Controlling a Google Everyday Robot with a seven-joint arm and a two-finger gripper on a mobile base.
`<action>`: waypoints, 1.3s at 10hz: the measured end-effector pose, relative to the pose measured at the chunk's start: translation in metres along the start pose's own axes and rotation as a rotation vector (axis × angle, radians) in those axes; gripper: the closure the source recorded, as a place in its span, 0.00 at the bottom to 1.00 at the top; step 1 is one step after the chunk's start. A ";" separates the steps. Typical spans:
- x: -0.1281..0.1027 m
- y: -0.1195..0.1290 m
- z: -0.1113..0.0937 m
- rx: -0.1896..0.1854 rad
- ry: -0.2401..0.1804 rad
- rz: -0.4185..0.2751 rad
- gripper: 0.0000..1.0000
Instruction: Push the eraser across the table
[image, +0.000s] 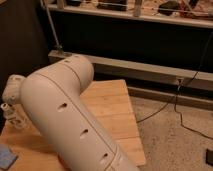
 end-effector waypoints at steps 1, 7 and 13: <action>-0.001 -0.010 0.004 0.006 0.025 0.004 1.00; -0.034 -0.042 0.015 0.051 0.089 0.030 1.00; -0.033 -0.081 0.038 -0.013 0.082 0.028 1.00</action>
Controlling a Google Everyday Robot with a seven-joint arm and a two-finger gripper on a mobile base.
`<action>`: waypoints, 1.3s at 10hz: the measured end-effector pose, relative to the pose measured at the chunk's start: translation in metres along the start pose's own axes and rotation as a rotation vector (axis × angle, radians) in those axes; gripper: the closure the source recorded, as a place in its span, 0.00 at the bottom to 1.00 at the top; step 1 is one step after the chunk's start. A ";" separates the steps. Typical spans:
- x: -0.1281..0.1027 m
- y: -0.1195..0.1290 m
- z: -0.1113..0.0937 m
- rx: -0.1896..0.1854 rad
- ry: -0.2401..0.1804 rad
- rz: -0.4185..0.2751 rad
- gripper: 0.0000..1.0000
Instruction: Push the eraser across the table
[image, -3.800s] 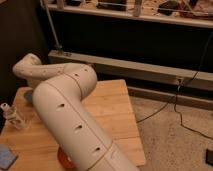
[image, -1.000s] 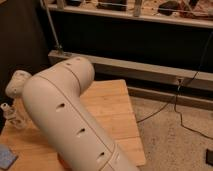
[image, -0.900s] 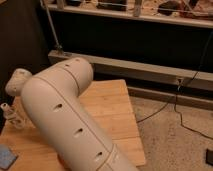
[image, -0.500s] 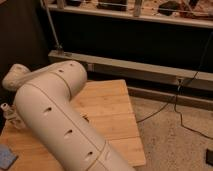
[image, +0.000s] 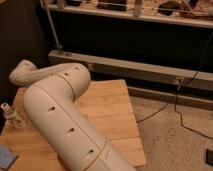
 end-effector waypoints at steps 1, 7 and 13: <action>0.001 -0.008 0.004 -0.012 -0.007 -0.010 1.00; -0.009 -0.021 0.027 -0.056 -0.025 -0.069 1.00; -0.035 -0.006 0.039 -0.064 -0.033 -0.095 1.00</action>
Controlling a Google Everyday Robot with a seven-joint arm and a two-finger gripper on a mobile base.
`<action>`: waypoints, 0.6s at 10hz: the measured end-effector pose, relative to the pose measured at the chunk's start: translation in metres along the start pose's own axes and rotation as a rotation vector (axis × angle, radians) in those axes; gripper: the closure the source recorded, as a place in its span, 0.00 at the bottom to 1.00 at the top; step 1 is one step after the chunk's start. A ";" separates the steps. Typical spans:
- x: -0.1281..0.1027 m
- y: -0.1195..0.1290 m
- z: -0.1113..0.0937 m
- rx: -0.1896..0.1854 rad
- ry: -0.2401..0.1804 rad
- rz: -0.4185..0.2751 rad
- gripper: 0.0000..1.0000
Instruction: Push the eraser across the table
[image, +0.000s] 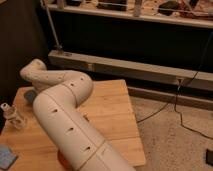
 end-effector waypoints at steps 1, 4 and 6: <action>-0.005 0.002 0.001 0.002 -0.002 -0.004 1.00; -0.014 0.005 0.005 0.007 0.000 -0.007 1.00; -0.014 0.001 0.008 0.025 0.014 -0.005 1.00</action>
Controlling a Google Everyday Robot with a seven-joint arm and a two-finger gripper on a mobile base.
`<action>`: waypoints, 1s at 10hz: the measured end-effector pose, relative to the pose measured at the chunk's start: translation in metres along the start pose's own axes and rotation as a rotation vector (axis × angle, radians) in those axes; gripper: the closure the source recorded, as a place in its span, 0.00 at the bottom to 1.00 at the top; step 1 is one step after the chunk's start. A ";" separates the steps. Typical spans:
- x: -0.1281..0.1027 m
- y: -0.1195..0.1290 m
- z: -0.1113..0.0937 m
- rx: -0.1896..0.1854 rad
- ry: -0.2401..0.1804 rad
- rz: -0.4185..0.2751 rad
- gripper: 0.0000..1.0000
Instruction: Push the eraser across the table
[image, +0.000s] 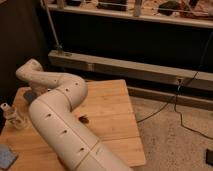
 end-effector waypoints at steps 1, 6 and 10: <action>0.000 -0.011 0.003 0.047 0.020 -0.007 1.00; 0.001 -0.072 0.003 0.373 0.105 0.028 1.00; 0.033 -0.079 0.016 0.395 0.160 0.289 1.00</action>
